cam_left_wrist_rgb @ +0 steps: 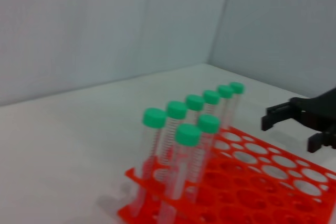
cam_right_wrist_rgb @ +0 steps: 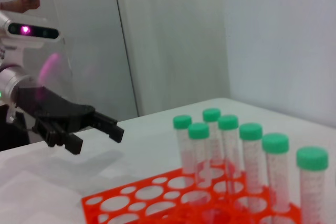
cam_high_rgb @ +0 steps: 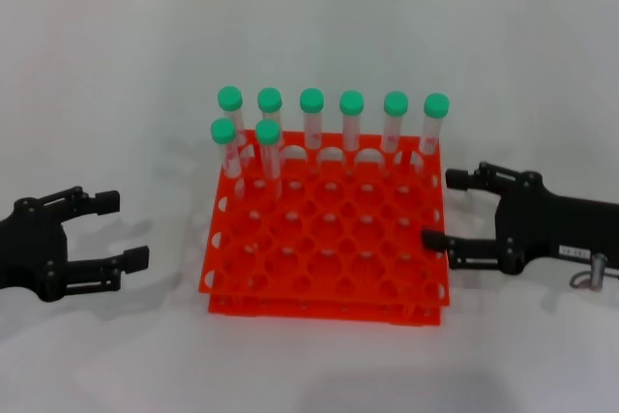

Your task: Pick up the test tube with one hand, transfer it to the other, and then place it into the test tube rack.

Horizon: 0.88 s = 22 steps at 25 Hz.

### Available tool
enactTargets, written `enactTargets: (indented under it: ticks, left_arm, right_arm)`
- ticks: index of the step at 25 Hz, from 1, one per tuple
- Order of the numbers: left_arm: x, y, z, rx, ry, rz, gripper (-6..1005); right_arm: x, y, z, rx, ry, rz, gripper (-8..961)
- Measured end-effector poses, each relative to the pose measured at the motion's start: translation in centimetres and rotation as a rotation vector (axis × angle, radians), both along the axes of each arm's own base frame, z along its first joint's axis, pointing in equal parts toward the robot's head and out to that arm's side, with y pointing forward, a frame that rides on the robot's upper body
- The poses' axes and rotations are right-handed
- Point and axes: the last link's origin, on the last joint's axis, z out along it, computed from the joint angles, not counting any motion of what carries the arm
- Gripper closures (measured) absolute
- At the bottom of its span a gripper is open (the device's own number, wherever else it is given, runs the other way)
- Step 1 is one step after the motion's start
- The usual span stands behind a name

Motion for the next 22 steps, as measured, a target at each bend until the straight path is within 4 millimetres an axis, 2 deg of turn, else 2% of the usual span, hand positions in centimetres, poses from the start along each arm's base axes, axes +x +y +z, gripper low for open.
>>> enactTargets:
  ticks: [6,22]
  left_arm:
    - [0.4,-0.1,0.4,-0.039,-0.002,-0.037,104]
    - [1.7,0.3,0.1,-0.082,-0.022,-0.090,104]
  right_arm:
    - [0.4,-0.5,0.1,-0.025,-0.003,0.012,79]
    - [0.5,-0.2,1.4,-0.063,-0.014,0.035,79]
